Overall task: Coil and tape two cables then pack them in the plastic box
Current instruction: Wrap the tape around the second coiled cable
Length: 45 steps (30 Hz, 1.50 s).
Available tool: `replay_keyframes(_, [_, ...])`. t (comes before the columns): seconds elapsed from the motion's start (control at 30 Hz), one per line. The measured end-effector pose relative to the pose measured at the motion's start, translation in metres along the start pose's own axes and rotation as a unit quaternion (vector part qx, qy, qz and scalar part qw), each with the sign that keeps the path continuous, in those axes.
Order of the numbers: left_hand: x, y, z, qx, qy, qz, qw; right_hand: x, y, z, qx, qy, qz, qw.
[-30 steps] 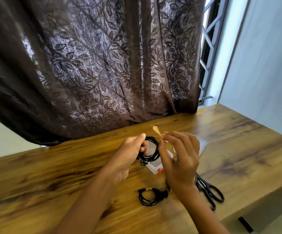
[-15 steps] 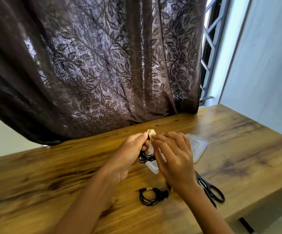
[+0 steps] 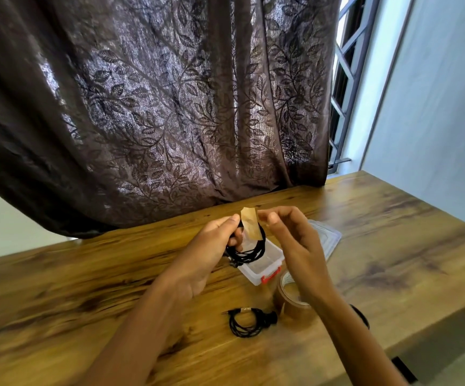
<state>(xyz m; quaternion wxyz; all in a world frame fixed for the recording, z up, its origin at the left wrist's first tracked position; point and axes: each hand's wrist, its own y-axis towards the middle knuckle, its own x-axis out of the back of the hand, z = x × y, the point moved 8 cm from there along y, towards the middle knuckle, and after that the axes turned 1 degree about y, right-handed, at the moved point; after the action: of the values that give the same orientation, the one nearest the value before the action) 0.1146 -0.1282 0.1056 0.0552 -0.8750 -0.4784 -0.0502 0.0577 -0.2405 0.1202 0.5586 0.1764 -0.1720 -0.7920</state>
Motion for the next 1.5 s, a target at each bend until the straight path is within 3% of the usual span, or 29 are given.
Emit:
replay_keyframes(0.13, [-0.002, 0.001, -0.001, -0.004, 0.0, 0.011, 1.0, -0.005, 0.004, -0.011, -0.07, 0.056, 0.073, 0.993])
replay_keyframes(0.33, [-0.006, 0.002, 0.006, 0.026, -0.031, 0.004, 0.999, -0.006, 0.009, -0.004, -0.048, 0.038, 0.094, 0.994])
replay_keyframes(0.43, [-0.01, 0.003, 0.01, 0.043, -0.069, 0.018, 0.997, 0.0, 0.011, -0.002, -0.022, -0.013, 0.068, 0.997])
replay_keyframes(0.6, [-0.018, -0.003, 0.005, 0.008, -0.017, 0.068, 0.998, 0.008, 0.011, 0.0, 0.003, -0.084, 0.018, 0.996])
replay_keyframes(0.83, [-0.013, -0.003, 0.003, 0.007, 0.032, 0.024, 0.999, 0.01, 0.009, 0.008, 0.02, -0.159, -0.013, 0.987])
replay_keyframes(1.0, [-0.014, -0.002, 0.002, 0.022, -0.041, 0.017, 0.999, 0.003, -0.001, 0.025, 0.155, -0.3, -0.054, 0.94])
replay_keyframes(1.1, [-0.014, -0.001, 0.002, 0.032, -0.107, 0.006, 0.994, 0.002, -0.003, 0.026, 0.181, -0.342, -0.071, 0.92])
replay_keyframes(1.37, [-0.012, -0.002, 0.001, 0.041, -0.202, 0.003, 0.979, 0.007, 0.005, 0.021, 0.101, -0.271, -0.045, 0.956])
replay_keyframes(1.5, [-0.009, -0.001, 0.003, 0.044, -0.205, -0.009, 0.978, 0.011, 0.007, 0.008, -0.007, -0.157, -0.024, 0.987])
